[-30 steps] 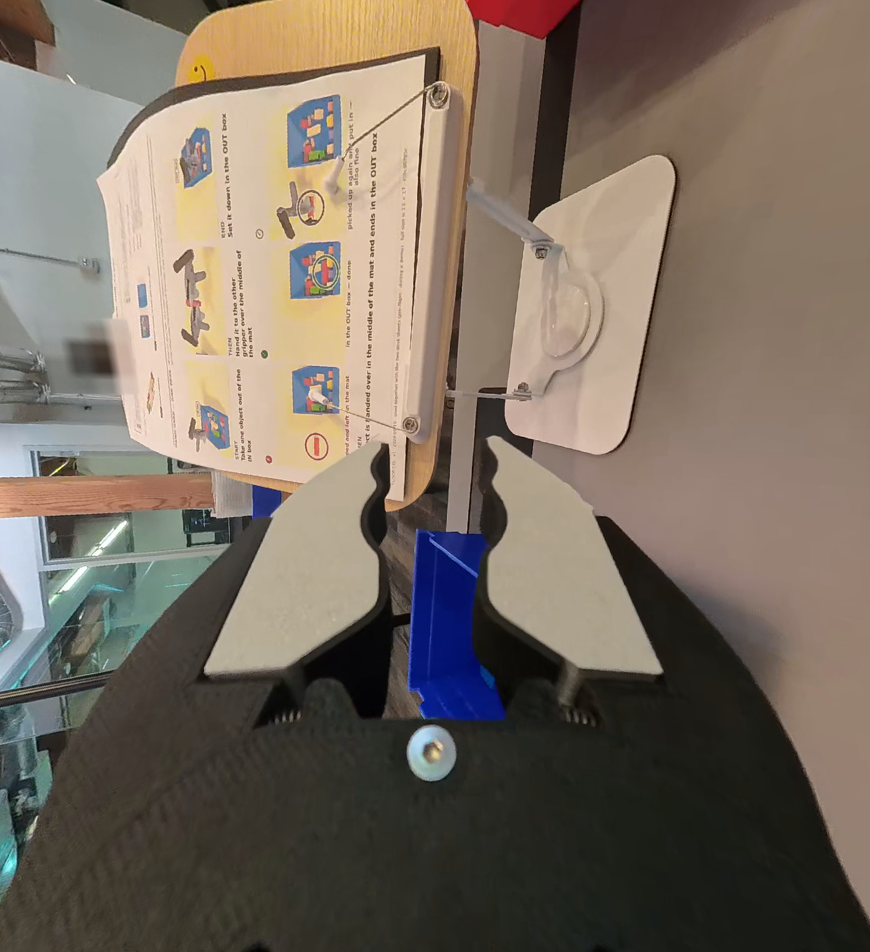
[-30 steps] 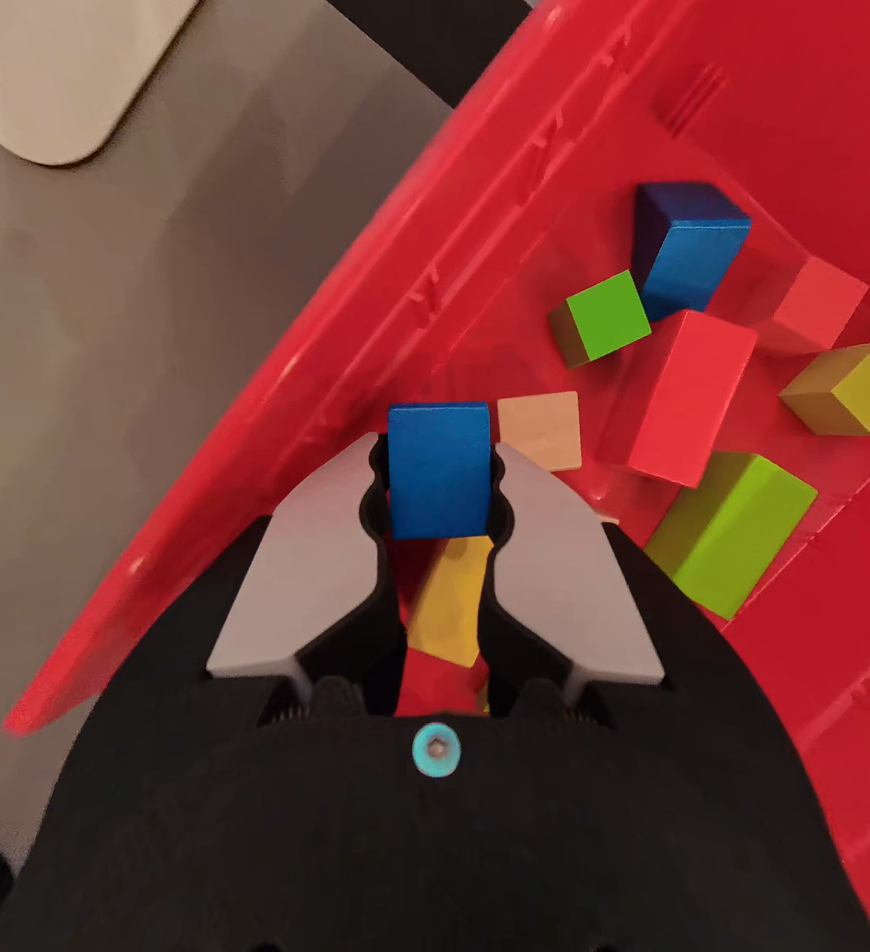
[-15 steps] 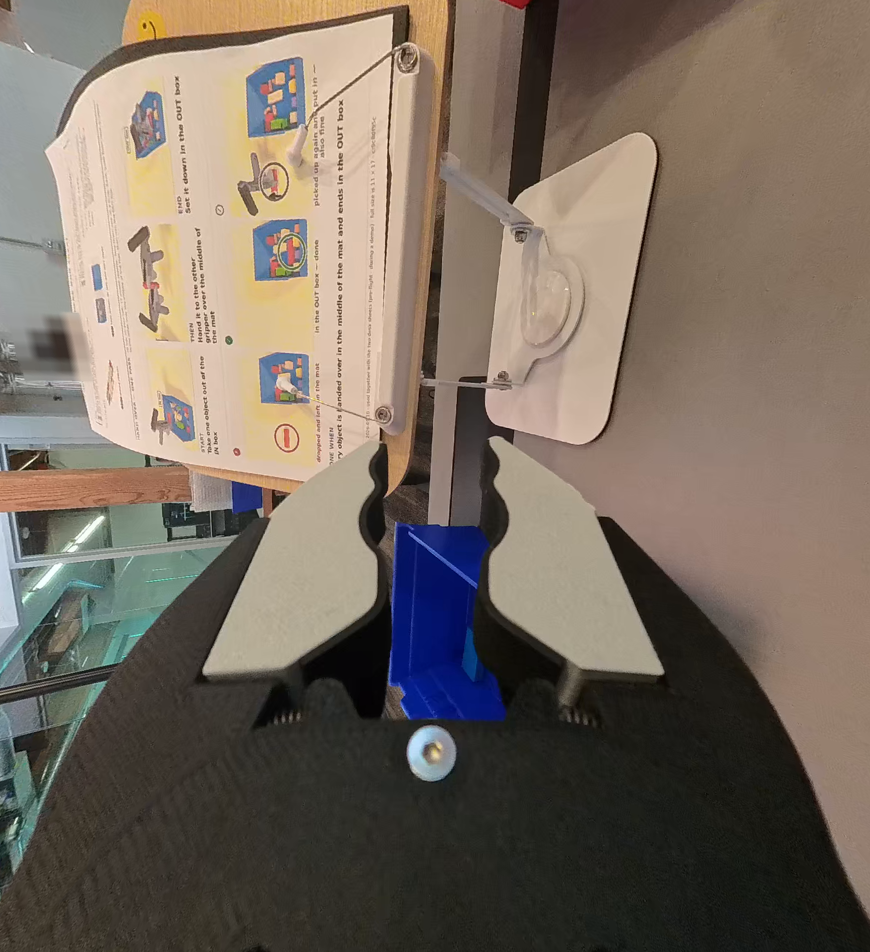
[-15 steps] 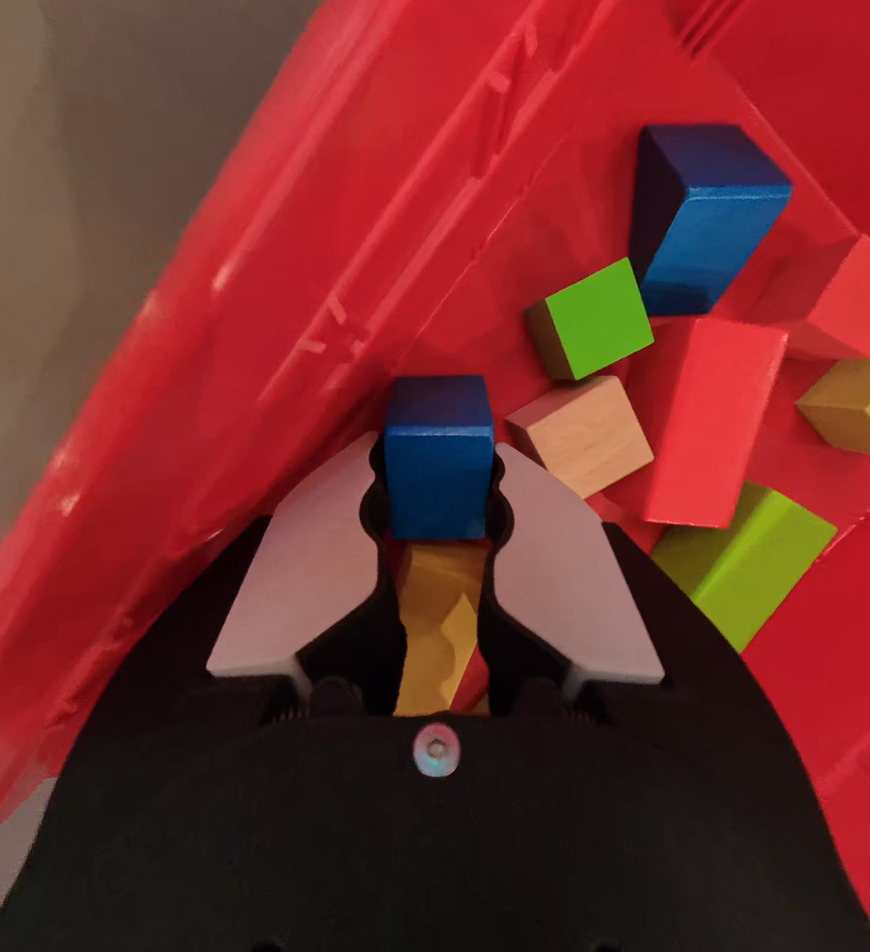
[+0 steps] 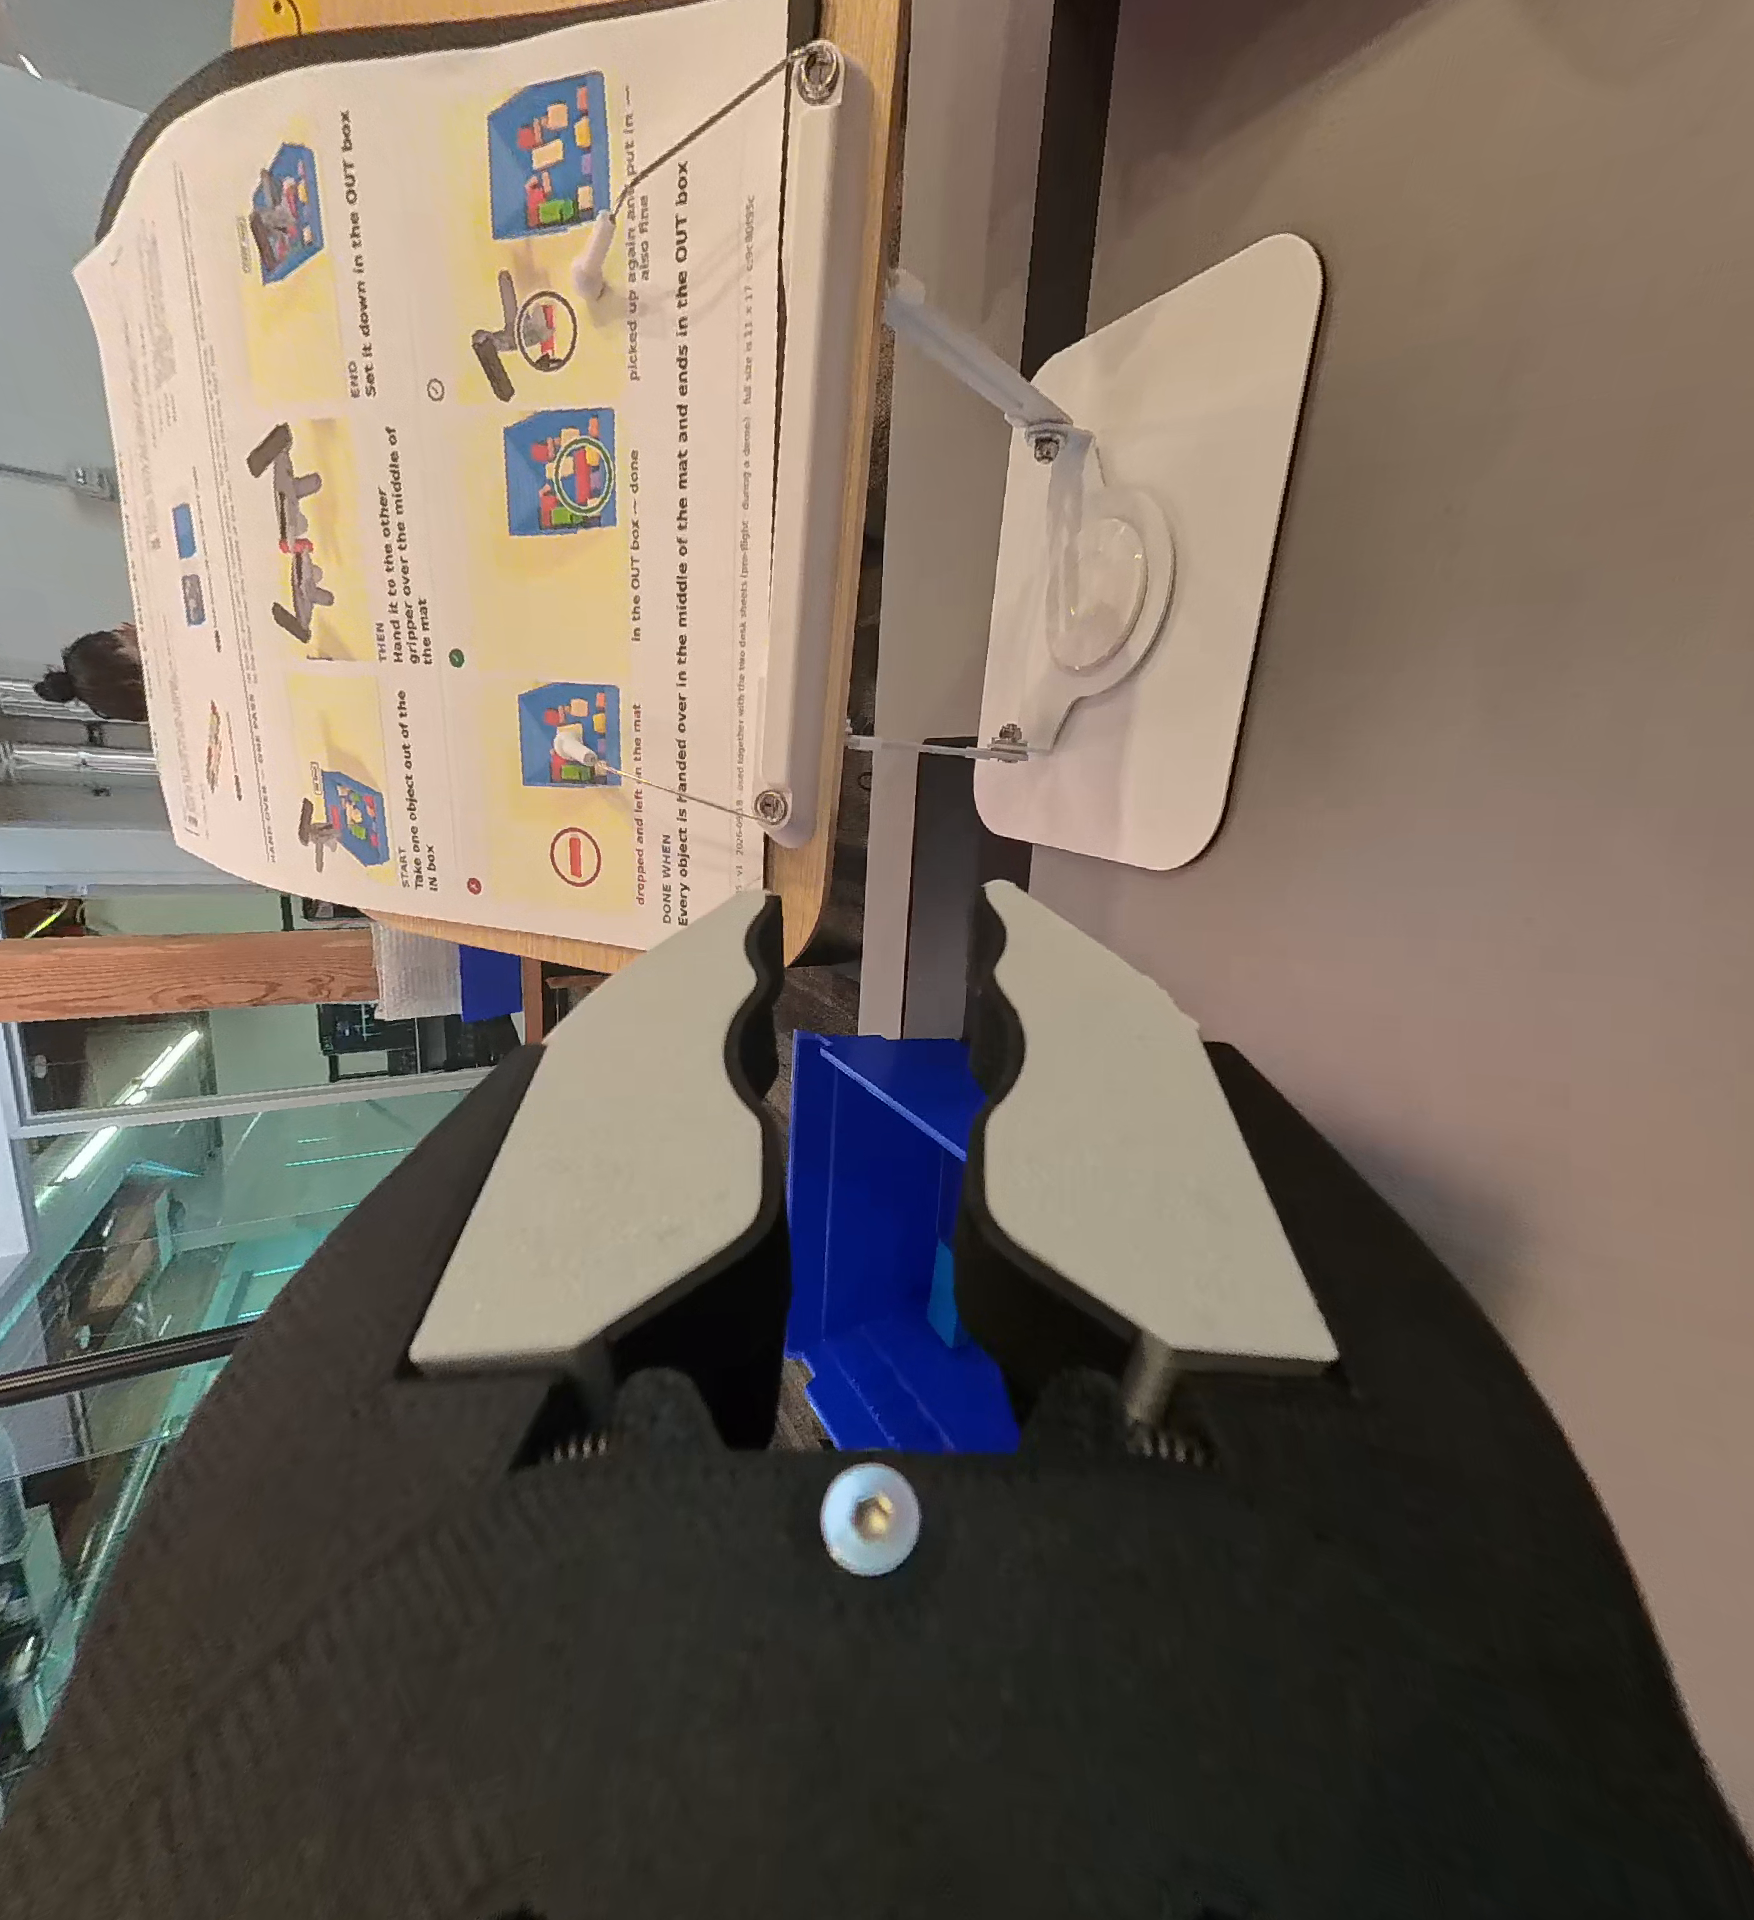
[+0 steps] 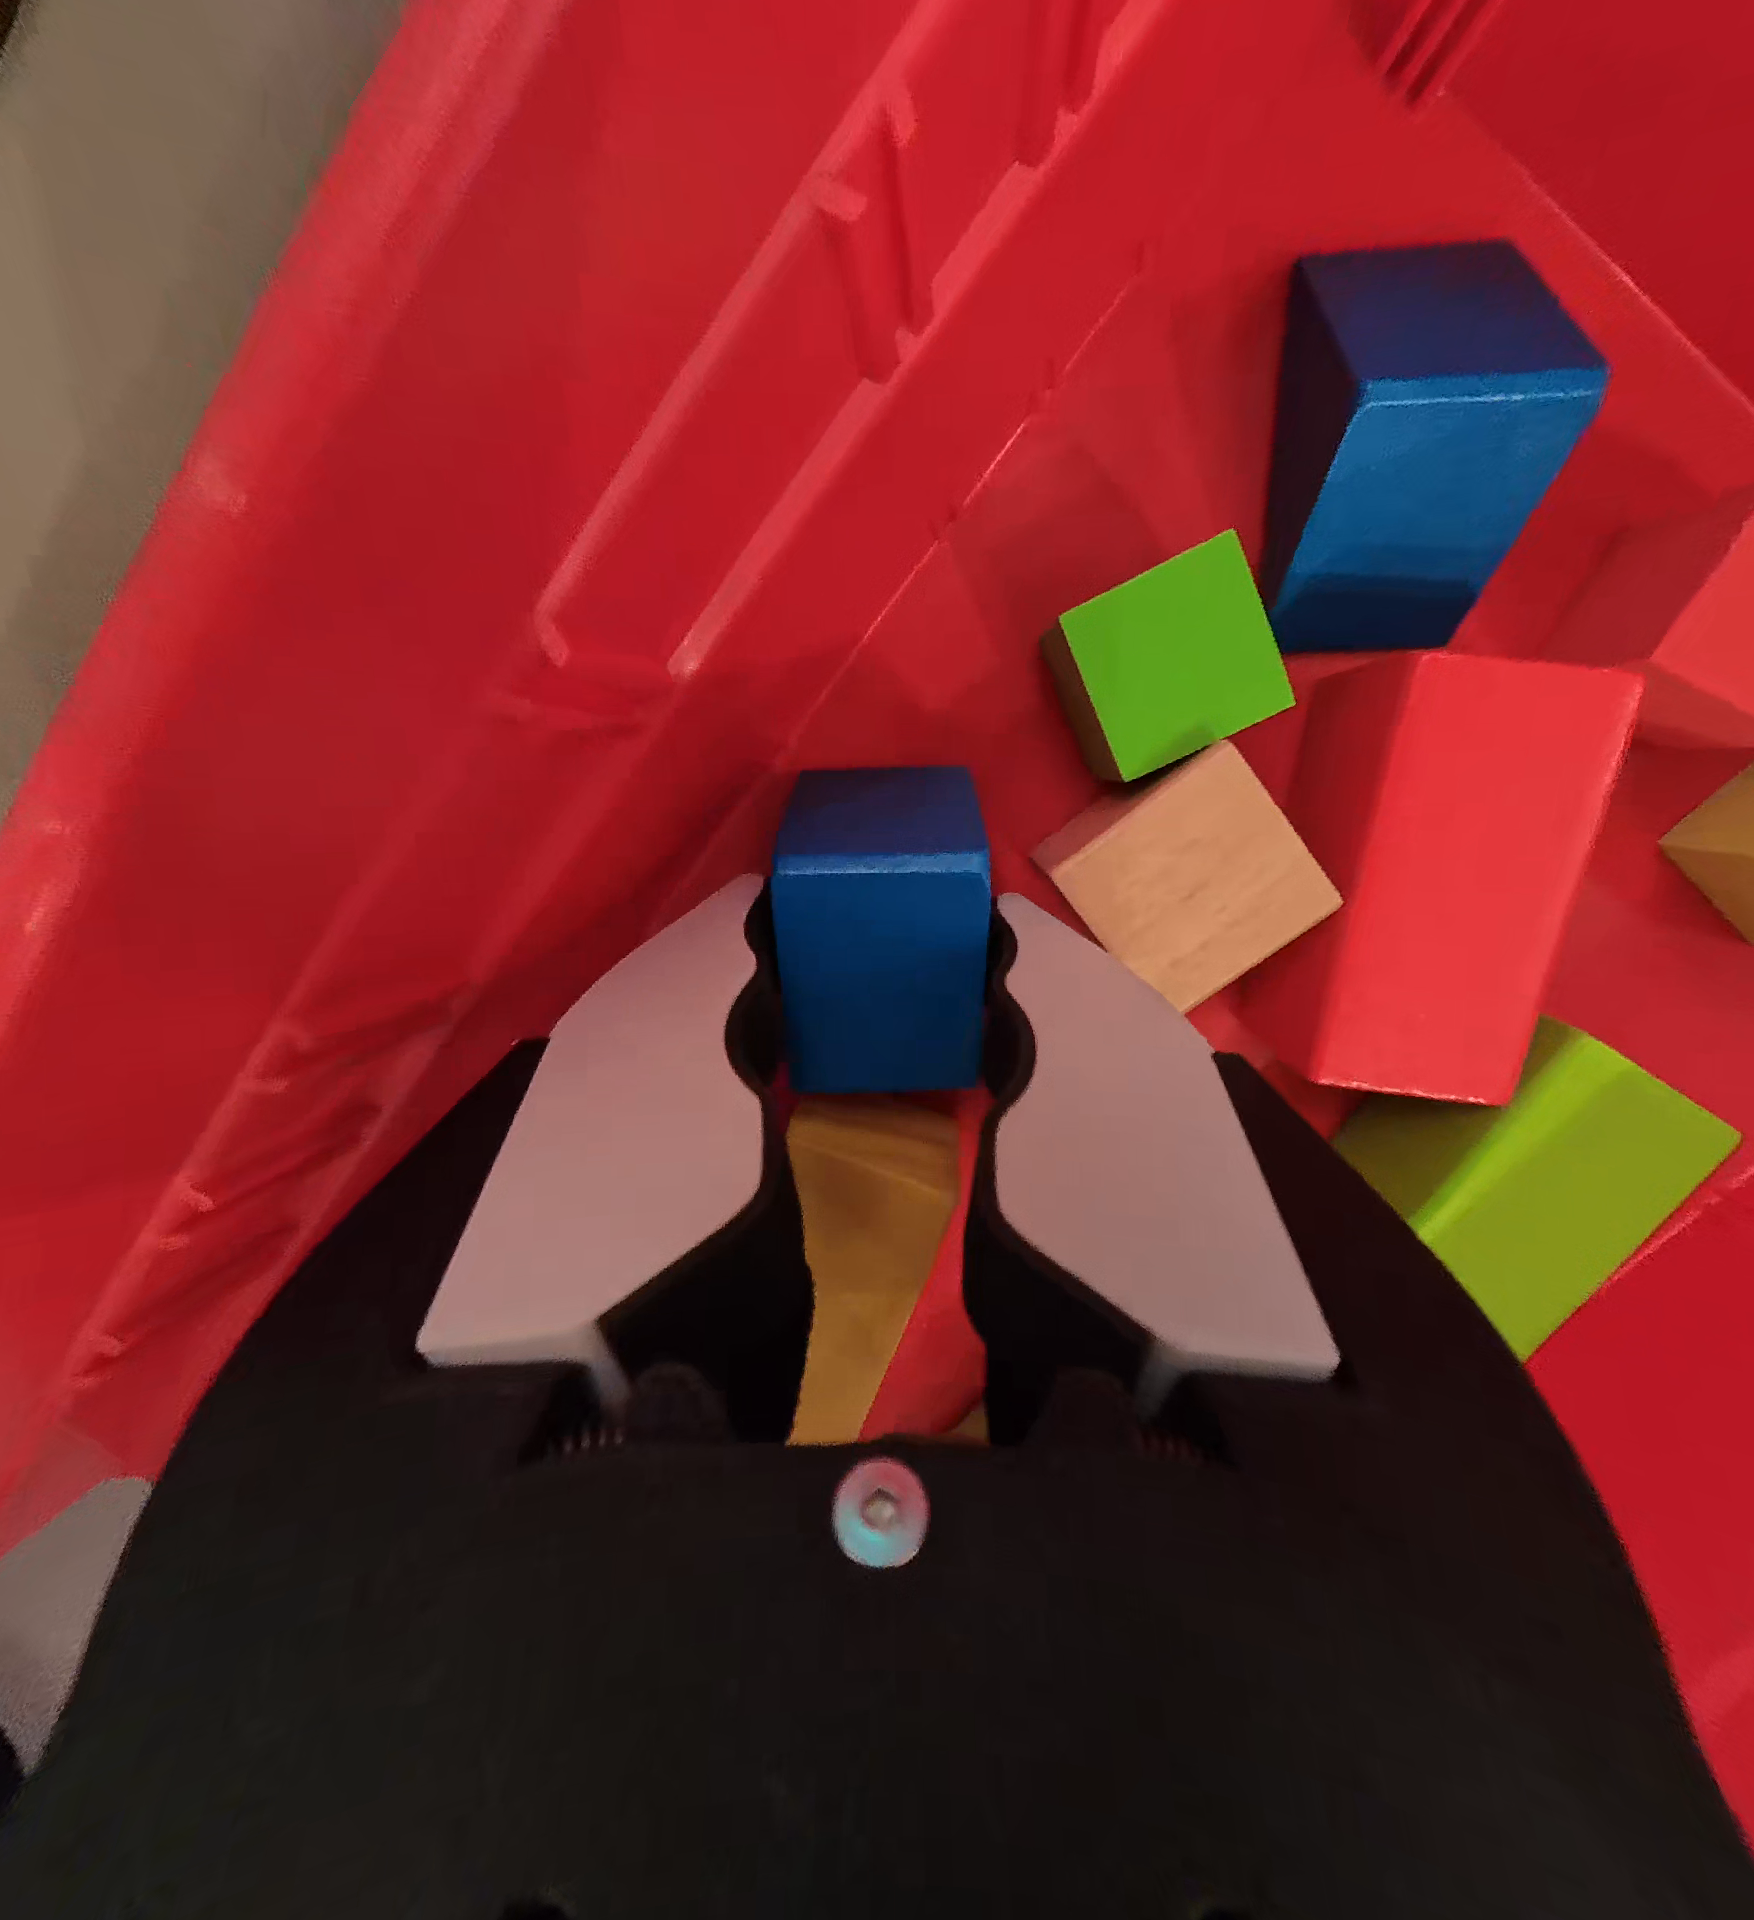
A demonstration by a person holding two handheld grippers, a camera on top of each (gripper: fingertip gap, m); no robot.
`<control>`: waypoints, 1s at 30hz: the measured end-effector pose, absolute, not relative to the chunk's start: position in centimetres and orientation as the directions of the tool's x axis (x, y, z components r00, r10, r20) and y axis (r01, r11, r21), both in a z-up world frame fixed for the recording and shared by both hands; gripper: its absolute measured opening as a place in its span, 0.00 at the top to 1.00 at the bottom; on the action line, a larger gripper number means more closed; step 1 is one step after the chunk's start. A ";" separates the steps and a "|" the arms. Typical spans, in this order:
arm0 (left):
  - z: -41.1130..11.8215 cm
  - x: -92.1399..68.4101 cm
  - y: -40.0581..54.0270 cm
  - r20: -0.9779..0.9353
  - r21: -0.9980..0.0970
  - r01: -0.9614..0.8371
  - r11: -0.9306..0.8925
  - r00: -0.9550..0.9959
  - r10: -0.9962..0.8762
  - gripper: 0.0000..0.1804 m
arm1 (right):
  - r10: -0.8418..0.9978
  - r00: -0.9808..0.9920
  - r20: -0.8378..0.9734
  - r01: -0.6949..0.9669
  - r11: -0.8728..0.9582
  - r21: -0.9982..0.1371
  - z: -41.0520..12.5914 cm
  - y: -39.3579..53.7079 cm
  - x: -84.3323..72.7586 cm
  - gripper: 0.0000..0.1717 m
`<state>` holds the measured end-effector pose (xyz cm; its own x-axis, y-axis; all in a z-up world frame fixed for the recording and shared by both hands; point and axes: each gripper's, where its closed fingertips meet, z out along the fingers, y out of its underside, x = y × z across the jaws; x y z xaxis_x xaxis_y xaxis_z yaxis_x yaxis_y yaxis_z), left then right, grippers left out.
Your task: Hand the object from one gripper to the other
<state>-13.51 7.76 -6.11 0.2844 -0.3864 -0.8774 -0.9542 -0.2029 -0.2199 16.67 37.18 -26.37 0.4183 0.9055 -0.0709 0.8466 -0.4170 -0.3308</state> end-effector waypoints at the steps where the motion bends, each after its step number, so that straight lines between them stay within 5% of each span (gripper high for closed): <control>1: -6.1 -13.5 7.8 -0.877 -0.220 -0.954 -0.203 0.284 -0.388 0.81 | 0.908 0.413 -0.063 0.852 -0.410 -0.326 -26.4 37.2 16.7 0.81; 21: -6.4 -13.6 7.6 -0.869 -0.208 -0.953 -0.222 0.284 -0.406 0.82 | 0.908 0.411 -0.076 0.879 -0.417 -0.232 -26.4 37.0 17.1 0.80; 30: -6.7 -22.4 7.0 -0.826 -0.310 -0.846 -0.434 0.465 -0.319 0.77 | 0.913 0.405 -0.051 0.882 -0.405 -0.243 -25.9 36.6 17.1 0.74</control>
<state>-22.41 7.01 -6.66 0.4655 -0.3188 -0.8256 -0.8461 -0.4339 -0.3095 17.05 36.58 -25.95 0.4049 0.9129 -0.0511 0.8816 -0.4046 -0.2431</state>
